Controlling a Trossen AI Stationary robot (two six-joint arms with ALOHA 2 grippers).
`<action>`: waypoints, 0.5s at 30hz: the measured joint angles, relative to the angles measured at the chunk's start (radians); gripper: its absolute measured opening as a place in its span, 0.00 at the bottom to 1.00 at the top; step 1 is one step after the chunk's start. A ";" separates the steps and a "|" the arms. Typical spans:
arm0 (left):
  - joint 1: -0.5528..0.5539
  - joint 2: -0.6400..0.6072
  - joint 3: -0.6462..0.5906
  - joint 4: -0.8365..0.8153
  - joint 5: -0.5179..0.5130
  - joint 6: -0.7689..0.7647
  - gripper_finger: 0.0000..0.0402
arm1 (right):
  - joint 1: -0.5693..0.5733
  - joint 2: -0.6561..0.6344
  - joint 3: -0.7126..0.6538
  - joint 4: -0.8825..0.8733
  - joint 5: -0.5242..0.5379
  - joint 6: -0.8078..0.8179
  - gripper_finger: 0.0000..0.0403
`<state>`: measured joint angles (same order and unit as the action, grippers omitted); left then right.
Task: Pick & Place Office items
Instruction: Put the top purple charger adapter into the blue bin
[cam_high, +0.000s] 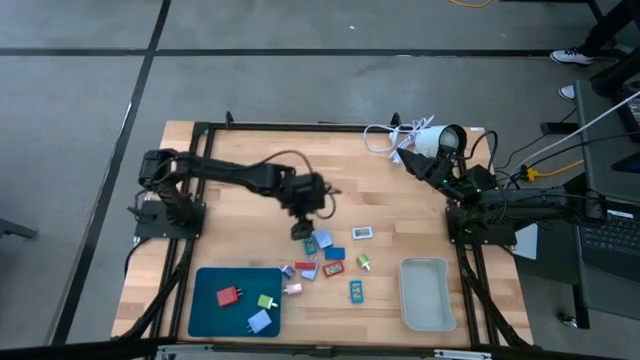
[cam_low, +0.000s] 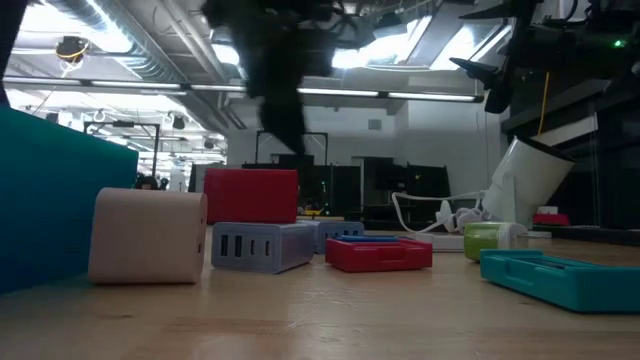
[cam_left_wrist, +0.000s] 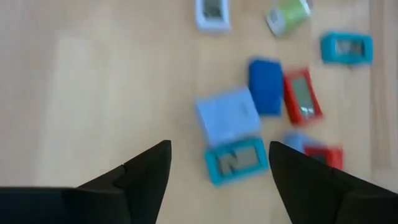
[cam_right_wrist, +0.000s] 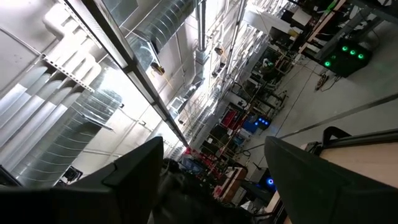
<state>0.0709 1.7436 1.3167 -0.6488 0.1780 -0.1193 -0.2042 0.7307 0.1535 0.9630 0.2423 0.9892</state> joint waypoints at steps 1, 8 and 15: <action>0.014 0.027 0.032 0.001 0.001 0.015 0.67 | 0.000 0.000 0.000 -0.001 0.000 0.002 0.70; 0.051 0.248 0.270 0.010 -0.038 0.107 0.69 | 0.000 0.000 0.000 -0.002 0.000 0.001 0.70; 0.043 0.437 0.527 0.069 -0.022 0.083 0.69 | 0.000 0.000 0.000 0.002 0.000 -0.002 0.70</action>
<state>0.1135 2.1804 1.8433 -0.5802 0.1563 -0.0366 -0.2039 0.7308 0.1535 0.9649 0.2424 0.9870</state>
